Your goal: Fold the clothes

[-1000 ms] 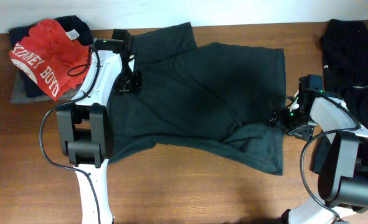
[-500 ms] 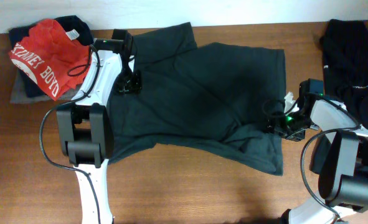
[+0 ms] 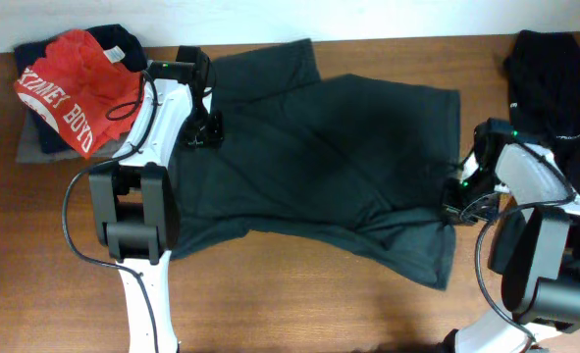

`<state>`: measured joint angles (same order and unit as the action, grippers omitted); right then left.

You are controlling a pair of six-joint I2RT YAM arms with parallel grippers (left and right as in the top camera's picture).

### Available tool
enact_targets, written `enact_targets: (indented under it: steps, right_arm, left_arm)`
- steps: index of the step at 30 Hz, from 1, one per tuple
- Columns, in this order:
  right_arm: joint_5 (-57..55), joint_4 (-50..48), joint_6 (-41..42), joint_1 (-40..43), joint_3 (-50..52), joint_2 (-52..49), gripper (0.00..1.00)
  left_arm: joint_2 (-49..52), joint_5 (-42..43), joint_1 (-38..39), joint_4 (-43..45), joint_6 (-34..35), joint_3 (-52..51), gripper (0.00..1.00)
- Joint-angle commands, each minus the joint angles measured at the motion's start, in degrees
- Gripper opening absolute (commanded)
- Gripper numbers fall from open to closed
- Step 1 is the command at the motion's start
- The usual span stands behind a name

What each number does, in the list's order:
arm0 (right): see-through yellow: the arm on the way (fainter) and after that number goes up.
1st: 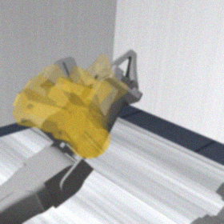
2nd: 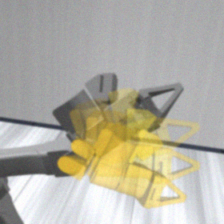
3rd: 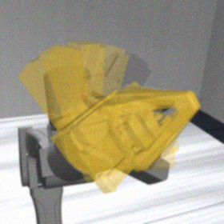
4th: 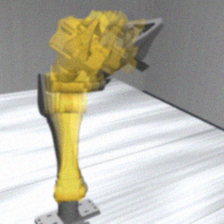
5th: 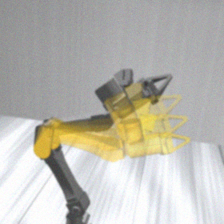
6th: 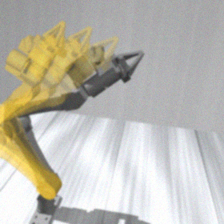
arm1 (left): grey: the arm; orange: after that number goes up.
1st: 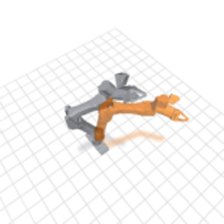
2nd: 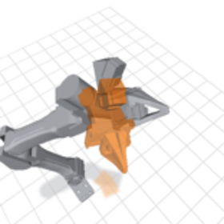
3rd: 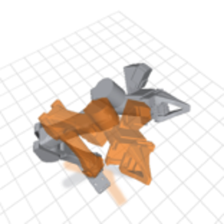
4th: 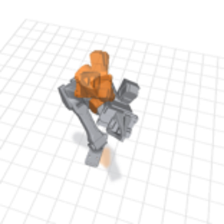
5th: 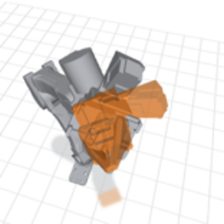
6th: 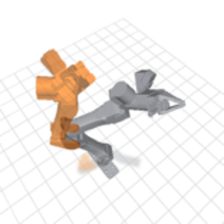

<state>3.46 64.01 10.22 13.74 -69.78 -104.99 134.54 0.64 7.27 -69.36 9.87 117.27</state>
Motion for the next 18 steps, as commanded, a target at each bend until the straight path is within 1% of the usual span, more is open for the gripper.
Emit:
enact_targets:
  steps: [1, 2, 5, 6, 7, 10, 12, 14, 18]
  right_arm:
    - [-4.17, 4.11, 2.36, 0.26, -3.41, -0.31, 0.11]
    - [-4.17, 5.62, 2.8, 0.26, -4.0, -0.31, 0.14]
    - [-4.2, 8.79, 2.8, 0.28, -4.28, -0.31, 0.29]
    - [-4.2, 9.97, 2.82, 0.28, -4.28, -0.33, 0.38]
    - [-4.2, 10.8, 2.84, 0.26, -4.28, -0.33, 0.44]
    - [-7.04, 13.14, 7.72, 0.28, -4.28, -0.33, 0.45]
    - [-9.57, 13.16, 10.99, 0.28, -4.44, -0.28, 0.52]
    - [-9.14, 11.96, 11.3, 0.26, -5.66, -0.28, 0.54]
    - [-6.14, 9.99, 11.15, 0.26, -10.08, -0.28, 0.54]
  left_arm:
    - [0.57, -0.59, -0.28, 0.28, -0.52, -0.13, 0.4]
    - [0.57, -0.59, -0.28, 0.37, -0.52, -0.13, 0.4]
    - [0.57, -0.59, -0.28, 0.37, -0.52, -0.13, 0.4]
    - [0.57, -0.57, -0.28, 0.37, -0.52, -0.13, 0.4]
    - [0.57, -0.57, -0.28, 0.37, -0.52, -0.13, 0.4]
    - [0.57, -0.57, -0.28, 0.42, -0.52, -0.13, 0.4]
    - [0.55, -0.57, -0.28, 0.5, -0.57, -0.11, 0.4]
    - [0.55, -0.33, -0.13, 1.31, -0.83, 0.46, 0.39]
    - [0.44, 2.8, 0.68, 2.1, -4.0, 4.85, 0.39]
